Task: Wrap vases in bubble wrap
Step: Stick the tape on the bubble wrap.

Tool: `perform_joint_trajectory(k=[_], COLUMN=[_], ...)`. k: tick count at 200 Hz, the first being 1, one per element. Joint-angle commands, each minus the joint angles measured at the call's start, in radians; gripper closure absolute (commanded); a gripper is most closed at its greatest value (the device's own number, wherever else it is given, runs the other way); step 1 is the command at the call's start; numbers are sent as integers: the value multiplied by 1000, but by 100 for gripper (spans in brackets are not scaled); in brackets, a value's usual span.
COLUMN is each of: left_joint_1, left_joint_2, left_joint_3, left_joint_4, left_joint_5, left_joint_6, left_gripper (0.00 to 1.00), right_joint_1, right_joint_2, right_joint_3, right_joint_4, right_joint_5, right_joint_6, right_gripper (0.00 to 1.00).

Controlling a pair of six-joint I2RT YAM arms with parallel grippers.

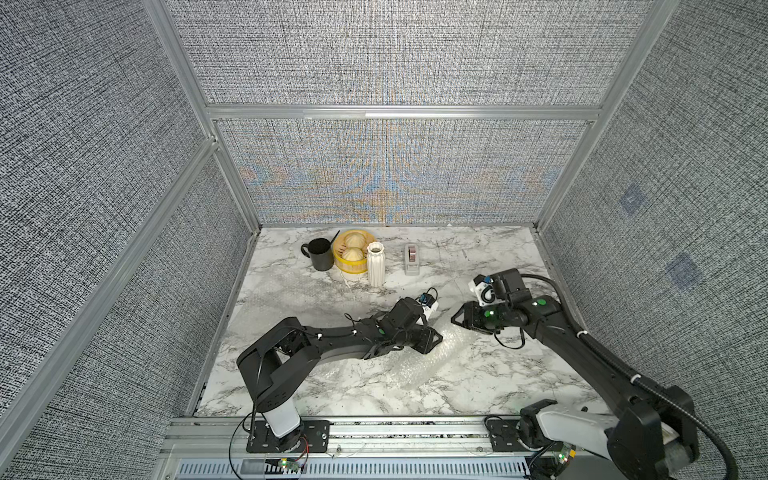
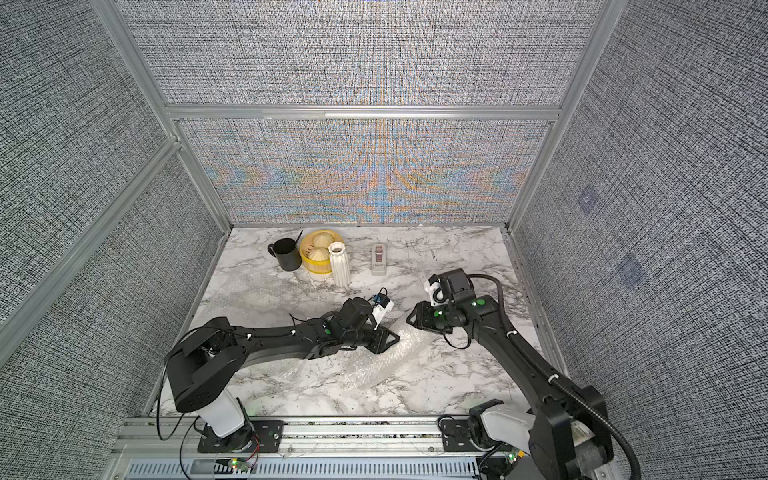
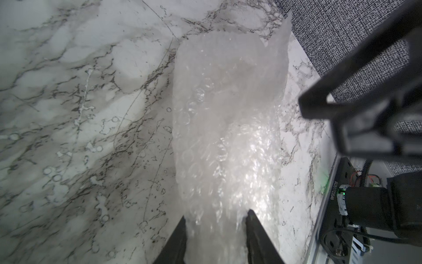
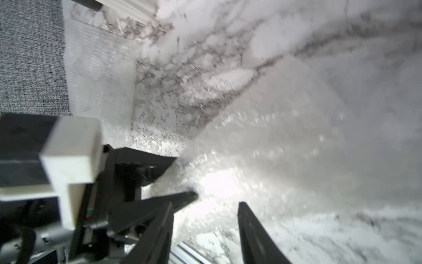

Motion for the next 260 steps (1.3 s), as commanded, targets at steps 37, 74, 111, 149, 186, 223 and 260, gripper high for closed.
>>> perform_joint_trajectory(k=[37,74,111,149,186,223,260], left_joint_1=[-6,-8,-10,-9,-12,-12,-14], left_joint_2=[23,17,14,19,32,37,43], left_joint_3=[-33,-35,-34,-36,-32,-27,-14], left_joint_4=[-315,-314,-310,-300,-292,-294,-296], left_joint_5=[-4,-5,-5,-1,4,5,8], left_joint_6=[4,17,26,27,29,32,35], left_gripper=[63,63,63,63,64,64,64], right_joint_1=[150,158,161,156,154,149,142], right_joint_2=[-104,-104,-117,-97,-58,-16,29], right_joint_3=[-170,-180,-200,-275,-279,-298,-312], right_joint_4=[201,212,242,353,422,494,511], right_joint_5=[150,257,332,316,321,324,355], right_joint_6=[546,637,626,698,690,697,680], right_gripper=[26,16,11,5,3,2,2])
